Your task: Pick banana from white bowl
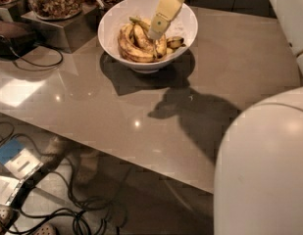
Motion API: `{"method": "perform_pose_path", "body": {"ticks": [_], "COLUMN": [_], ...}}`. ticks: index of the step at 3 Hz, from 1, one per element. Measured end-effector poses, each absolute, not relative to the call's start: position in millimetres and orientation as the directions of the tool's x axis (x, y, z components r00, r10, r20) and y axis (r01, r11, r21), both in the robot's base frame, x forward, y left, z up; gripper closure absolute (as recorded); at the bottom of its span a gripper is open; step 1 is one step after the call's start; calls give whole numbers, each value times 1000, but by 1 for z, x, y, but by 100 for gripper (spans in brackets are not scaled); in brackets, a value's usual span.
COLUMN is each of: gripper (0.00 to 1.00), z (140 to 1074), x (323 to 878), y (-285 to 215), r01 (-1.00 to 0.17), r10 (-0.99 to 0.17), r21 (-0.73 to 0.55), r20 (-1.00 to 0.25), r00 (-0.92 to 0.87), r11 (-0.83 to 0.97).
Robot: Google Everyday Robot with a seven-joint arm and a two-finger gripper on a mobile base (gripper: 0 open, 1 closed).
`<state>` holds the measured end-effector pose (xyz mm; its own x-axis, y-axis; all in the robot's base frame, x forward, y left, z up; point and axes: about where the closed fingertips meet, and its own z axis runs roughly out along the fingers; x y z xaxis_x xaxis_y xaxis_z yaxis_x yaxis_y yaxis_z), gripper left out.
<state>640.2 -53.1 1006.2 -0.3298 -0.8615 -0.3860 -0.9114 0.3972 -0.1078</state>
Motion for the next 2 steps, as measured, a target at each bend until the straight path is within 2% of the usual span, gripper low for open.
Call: {"method": "perform_pose_path", "body": {"ticks": [1, 2], "gripper": [0, 0], "z": [1010, 1001], "x": [663, 687], "y": [-38, -25], "r01": [-908, -888], "r10": [-825, -802], "r21": [-70, -55], "r20": [-450, -456], "r00": [-342, -385], "r11": [414, 457]}}
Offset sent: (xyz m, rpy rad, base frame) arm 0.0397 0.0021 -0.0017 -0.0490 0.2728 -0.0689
